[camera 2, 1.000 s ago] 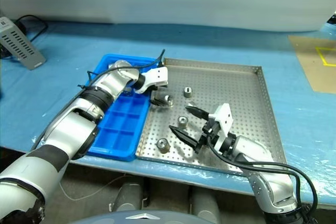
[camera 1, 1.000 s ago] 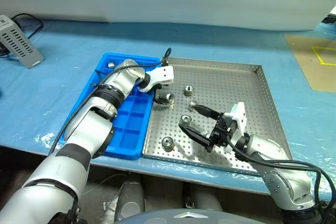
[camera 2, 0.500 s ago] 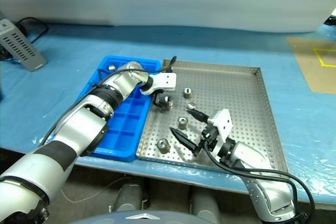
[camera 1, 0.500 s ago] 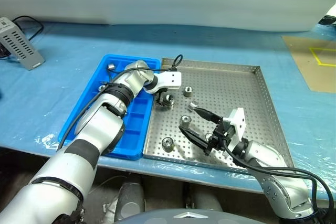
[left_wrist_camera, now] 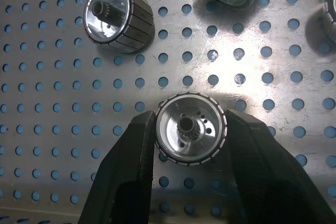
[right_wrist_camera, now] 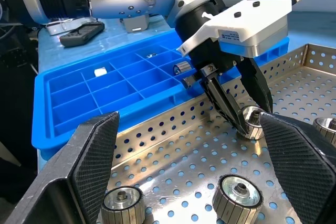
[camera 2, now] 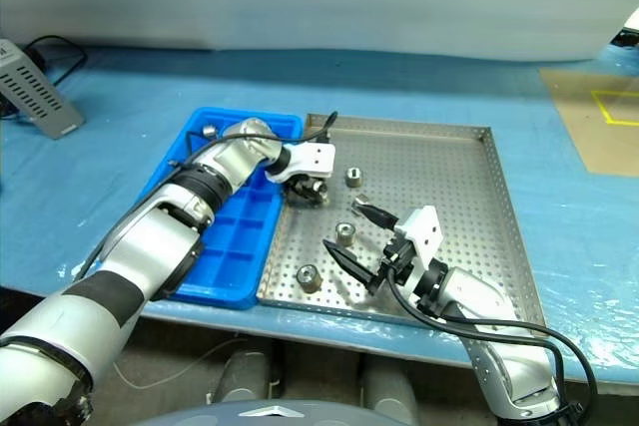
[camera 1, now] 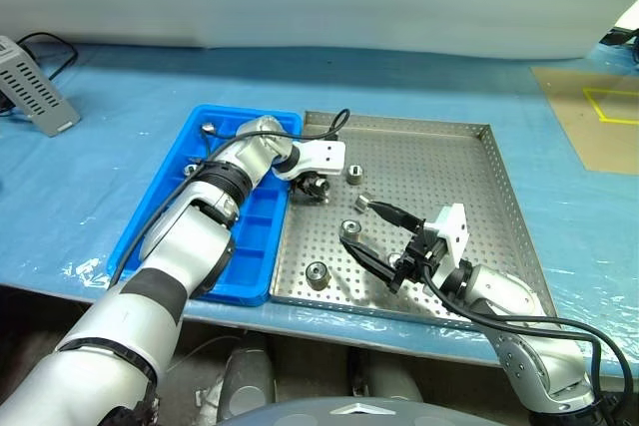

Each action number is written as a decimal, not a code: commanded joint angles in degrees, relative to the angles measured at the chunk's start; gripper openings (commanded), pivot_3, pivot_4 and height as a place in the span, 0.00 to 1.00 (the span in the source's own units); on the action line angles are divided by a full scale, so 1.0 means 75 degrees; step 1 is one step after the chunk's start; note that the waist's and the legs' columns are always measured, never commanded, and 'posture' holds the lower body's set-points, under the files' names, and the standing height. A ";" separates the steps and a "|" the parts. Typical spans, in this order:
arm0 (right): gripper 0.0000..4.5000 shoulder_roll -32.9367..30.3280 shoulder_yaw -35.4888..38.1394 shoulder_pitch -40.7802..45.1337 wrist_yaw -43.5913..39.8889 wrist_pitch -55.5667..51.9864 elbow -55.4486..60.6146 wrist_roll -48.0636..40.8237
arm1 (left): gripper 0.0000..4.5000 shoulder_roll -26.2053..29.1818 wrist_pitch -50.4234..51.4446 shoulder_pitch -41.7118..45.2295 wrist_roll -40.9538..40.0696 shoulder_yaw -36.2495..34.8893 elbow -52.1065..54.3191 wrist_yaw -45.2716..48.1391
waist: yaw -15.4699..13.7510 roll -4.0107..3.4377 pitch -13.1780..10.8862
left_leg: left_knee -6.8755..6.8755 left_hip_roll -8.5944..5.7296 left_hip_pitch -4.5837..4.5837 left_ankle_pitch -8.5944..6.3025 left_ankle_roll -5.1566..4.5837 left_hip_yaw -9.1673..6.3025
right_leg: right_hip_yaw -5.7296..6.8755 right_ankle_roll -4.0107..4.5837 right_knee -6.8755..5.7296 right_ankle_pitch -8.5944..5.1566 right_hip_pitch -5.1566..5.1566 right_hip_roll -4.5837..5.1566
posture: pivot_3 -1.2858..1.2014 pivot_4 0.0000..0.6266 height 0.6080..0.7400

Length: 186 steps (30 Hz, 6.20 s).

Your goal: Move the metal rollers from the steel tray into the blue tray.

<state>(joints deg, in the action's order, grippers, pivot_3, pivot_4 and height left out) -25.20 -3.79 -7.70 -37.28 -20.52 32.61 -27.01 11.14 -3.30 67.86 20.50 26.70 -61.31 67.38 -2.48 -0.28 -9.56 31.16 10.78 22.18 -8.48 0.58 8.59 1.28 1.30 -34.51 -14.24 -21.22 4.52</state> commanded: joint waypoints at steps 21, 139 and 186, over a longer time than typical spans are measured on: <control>1.00 -0.0057 -0.0073 0.0518 -0.0682 0.0170 0.0070 -0.0386 | 0.38 0.1483 0.3813 -0.3548 -0.3524 -0.2931 0.7769 -0.0116 | 0.0035 0.0000 -0.0003 | -0.0012 0.0012 0.0187 0.0014 -0.0031 0.0011 | 0.0006 0.0014 -0.0032 -0.0001 -0.0206 -0.0006 | 0.46 0.24 1.00; 1.00 0.0036 -0.0697 -0.0324 0.0112 -0.0076 0.0826 -0.0317 | 0.87 0.1952 0.3736 -0.2810 -0.1973 0.2307 0.6130 0.2454 | 0.0016 -0.0012 0.0005 | 0.0009 0.0012 0.0018 0.0028 0.0017 0.0002 | -0.0006 0.0008 -0.0039 0.0000 -0.0028 -0.0013 | 0.43 0.24 1.00; 1.00 -0.0191 -0.0295 0.2080 -0.1827 -0.0263 -0.0919 -0.1255 | 0.50 0.3102 0.6385 -0.5095 -0.4375 -0.3201 1.0384 -0.1488 | -0.0307 0.0006 0.0015 | -0.0010 0.0032 0.0166 0.0024 0.0017 0.0005 | 0.0038 0.0027 -0.0034 -0.0009 -0.0171 0.0002 | 0.56 0.24 1.00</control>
<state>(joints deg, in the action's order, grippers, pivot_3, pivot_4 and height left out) -26.62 -6.25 6.86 -50.02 -22.68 25.16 -35.10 33.75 43.64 30.22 -10.62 4.38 12.94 56.84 -4.78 -0.23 -9.45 31.08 11.02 23.34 -8.30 0.71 8.62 1.56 1.50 -34.77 -14.31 -22.42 4.53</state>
